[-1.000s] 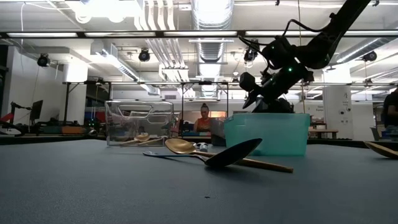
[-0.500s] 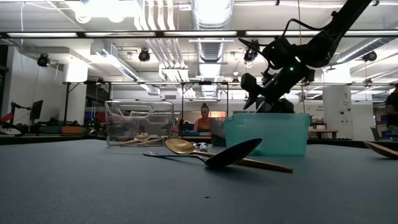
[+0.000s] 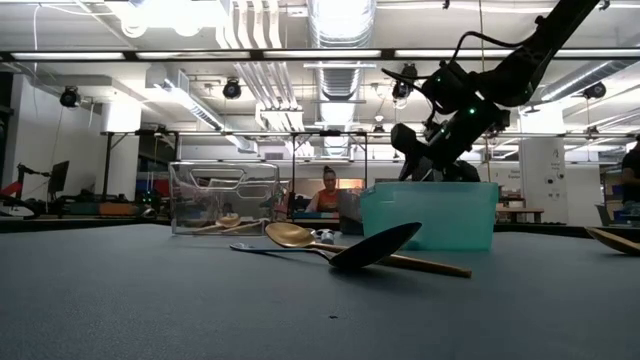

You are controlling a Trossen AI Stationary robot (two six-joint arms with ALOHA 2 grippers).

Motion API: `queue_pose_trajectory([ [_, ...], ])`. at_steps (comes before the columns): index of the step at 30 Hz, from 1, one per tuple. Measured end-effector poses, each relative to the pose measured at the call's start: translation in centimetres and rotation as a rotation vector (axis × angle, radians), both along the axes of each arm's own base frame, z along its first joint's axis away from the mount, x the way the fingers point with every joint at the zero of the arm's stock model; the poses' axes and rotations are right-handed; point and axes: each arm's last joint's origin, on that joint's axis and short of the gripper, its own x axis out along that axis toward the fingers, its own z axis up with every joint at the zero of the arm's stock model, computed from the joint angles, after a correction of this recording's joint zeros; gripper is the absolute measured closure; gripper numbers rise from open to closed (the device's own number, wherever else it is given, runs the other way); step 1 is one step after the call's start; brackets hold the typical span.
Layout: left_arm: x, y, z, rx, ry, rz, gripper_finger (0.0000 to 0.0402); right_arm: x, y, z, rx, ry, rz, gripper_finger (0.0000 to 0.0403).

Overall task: Sort silverware by color (type)
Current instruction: Put the blue spoon into the black bin, then put the gold spoon into the transparent bin

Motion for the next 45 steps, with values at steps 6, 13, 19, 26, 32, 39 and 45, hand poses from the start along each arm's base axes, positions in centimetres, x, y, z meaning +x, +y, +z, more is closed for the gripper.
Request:
queue_pose_trajectory([
  [6, 0.0, 0.0, 0.0, 0.0, 0.0, 0.0, 0.0274, -0.1, 0.1, -0.3, 0.029, 0.015, -0.002, 0.0206],
  [13, 0.0, 0.0, 0.0, 0.0, -0.001, 0.0, 0.0274, -0.1, 0.4, -0.4, 0.051, 0.03, 0.058, 0.0206],
  [19, 0.0, 0.0, 0.0, 0.0, -0.002, -0.001, 0.0274, 0.0, 0.5, -0.4, 0.112, -0.017, 0.055, 0.0206],
  [26, 0.0, 0.0, 0.0, -0.008, -0.014, -0.001, 0.0274, -0.4, 0.9, -0.6, 0.212, -0.036, 0.013, 0.0206],
  [32, 0.0, 0.0, 0.0, -0.008, -0.014, -0.002, 0.0274, -0.6, 1.1, -0.2, 0.232, -0.048, 0.017, 0.0206],
  [39, 0.0, 0.0, 0.0, -0.008, -0.014, -0.002, 0.0274, -0.6, 1.3, 2.3, 0.182, -0.111, 0.059, 0.0206],
  [45, 0.0, 0.0, 0.0, 0.0, 0.0, -0.002, 0.0274, -0.5, 1.9, 4.8, 0.17, -0.208, 0.164, 0.0206],
])
